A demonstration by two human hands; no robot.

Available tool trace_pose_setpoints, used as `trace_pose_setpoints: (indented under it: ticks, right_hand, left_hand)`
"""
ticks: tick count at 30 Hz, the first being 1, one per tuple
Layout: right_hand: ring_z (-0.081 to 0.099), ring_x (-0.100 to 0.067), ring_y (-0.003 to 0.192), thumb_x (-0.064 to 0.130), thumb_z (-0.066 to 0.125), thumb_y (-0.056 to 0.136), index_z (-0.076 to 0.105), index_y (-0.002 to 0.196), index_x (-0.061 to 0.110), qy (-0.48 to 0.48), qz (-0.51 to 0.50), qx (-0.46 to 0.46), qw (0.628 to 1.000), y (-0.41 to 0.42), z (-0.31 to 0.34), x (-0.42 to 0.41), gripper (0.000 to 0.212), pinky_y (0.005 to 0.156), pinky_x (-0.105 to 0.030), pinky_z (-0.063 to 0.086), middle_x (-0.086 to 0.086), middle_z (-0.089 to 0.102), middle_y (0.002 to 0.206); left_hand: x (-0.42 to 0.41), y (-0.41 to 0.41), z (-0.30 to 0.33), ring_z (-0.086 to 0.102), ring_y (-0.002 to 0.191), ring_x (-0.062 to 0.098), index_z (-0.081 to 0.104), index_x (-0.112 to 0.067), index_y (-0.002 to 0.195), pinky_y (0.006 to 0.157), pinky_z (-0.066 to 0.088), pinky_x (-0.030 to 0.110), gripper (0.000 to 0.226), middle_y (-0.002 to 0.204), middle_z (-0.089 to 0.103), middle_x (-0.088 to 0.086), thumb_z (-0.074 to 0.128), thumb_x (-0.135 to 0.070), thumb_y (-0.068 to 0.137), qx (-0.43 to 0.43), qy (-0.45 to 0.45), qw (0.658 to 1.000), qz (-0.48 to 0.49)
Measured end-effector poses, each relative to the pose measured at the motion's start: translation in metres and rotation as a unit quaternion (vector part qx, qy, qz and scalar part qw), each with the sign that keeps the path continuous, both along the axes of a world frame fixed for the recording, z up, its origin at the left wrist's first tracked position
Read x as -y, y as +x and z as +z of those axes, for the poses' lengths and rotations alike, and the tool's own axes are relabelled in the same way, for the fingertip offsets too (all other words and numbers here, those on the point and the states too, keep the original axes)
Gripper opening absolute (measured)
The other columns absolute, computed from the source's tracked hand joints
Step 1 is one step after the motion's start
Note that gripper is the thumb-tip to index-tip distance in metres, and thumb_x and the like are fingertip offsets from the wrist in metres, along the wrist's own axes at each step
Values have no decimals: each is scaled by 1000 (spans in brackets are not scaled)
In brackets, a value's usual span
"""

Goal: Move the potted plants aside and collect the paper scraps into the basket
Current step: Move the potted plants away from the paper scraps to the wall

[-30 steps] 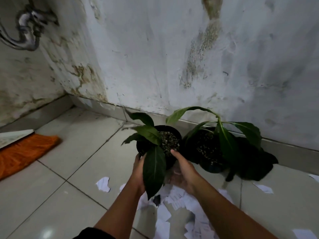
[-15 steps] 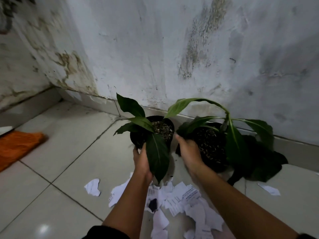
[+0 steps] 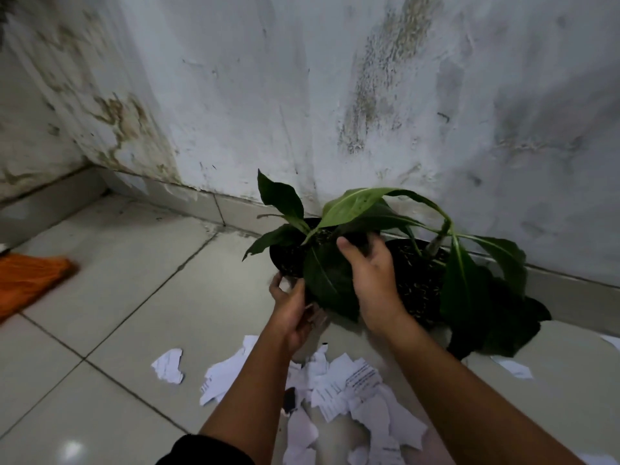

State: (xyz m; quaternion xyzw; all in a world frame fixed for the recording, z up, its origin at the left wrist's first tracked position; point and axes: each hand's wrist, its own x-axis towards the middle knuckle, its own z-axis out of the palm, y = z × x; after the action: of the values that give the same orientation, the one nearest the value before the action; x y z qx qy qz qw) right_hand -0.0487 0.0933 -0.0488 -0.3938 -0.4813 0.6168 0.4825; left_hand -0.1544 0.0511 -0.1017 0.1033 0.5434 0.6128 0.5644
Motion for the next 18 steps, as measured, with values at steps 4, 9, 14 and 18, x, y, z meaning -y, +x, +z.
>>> trace_pose_setpoints:
  ticks: [4, 9, 14, 18]
  right_hand:
    - [52, -21, 122, 10, 53, 93, 47, 124, 25, -104, 54, -103, 988, 2, 3, -9, 35, 99, -43, 44, -5, 56, 132]
    - [63, -19, 98, 5, 56, 90, 67, 83, 32, -53, -14, 113, 992, 19, -25, 6, 30, 95, -44, 51, 2, 68, 97]
    - [66, -20, 84, 6, 60, 87, 70, 87, 25, -16, -16, 190, 982, 36, -25, 18, 22, 79, -36, 56, -3, 70, 90]
    - [59, -14, 73, 3, 58, 89, 67, 90, 18, 4, 9, 239, 971, 62, -15, 33, 17, 65, -26, 46, -2, 66, 83]
  left_hand:
    - [7, 0, 14, 63, 92, 27, 65, -10, 114, 84, 52, 38, 47, 102, 68, 17, 51, -48, 89, 144, -5, 988, -56]
    - [13, 5, 30, 60, 91, 28, 57, -5, 128, 84, 51, 38, 54, 105, 65, 18, 40, -44, 94, 201, 24, 979, -35]
    - [18, 28, 38, 60, 95, 28, 61, -13, 118, 75, 47, 38, 56, 98, 70, 13, 31, -54, 95, 133, -45, 989, -55]
    - [25, 49, 42, 57, 96, 27, 52, -13, 128, 78, 45, 35, 51, 114, 61, 14, 35, -49, 96, 12, -101, 993, -54]
